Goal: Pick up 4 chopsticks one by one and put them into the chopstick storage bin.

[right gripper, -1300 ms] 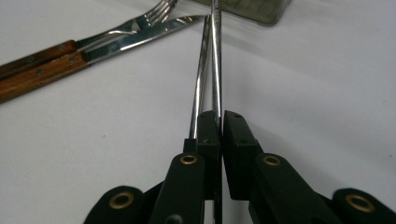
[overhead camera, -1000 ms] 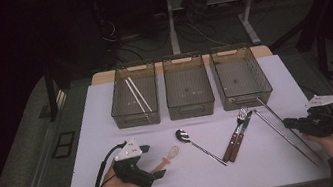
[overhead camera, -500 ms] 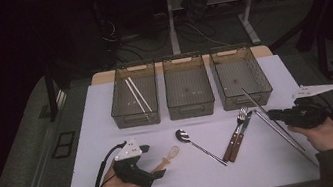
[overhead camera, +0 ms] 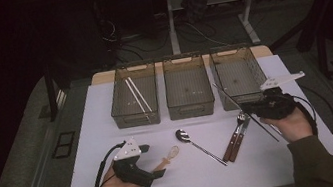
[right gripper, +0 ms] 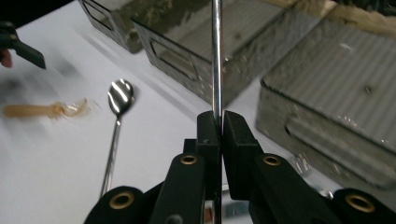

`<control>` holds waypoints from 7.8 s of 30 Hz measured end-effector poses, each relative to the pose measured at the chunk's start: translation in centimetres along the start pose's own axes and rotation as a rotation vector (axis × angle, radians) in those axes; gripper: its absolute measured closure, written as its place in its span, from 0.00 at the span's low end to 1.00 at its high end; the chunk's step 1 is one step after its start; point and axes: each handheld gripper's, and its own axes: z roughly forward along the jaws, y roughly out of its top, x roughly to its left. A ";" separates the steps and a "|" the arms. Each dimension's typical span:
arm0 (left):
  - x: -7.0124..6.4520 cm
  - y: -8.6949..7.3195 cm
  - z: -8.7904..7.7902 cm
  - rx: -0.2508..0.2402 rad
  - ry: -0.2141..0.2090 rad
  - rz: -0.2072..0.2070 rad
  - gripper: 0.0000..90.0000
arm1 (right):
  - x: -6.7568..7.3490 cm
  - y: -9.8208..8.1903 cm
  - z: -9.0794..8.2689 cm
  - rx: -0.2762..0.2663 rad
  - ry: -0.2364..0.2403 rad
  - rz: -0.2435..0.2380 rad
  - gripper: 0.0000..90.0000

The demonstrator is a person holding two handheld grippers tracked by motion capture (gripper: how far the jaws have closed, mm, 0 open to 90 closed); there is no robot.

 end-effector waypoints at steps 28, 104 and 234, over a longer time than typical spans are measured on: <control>0.1 0.0 0.0 -0.011 -0.013 -0.002 0.00 | 4.3 10.1 8.3 -0.016 0.031 -0.023 0.95; 0.4 0.0 -0.7 -0.050 -0.025 0.000 0.00 | 11.0 20.1 29.6 0.057 -0.085 0.077 0.71; 0.2 -0.1 -0.2 -0.005 0.004 0.016 0.00 | -6.4 -6.4 -0.1 0.687 -0.145 0.105 0.95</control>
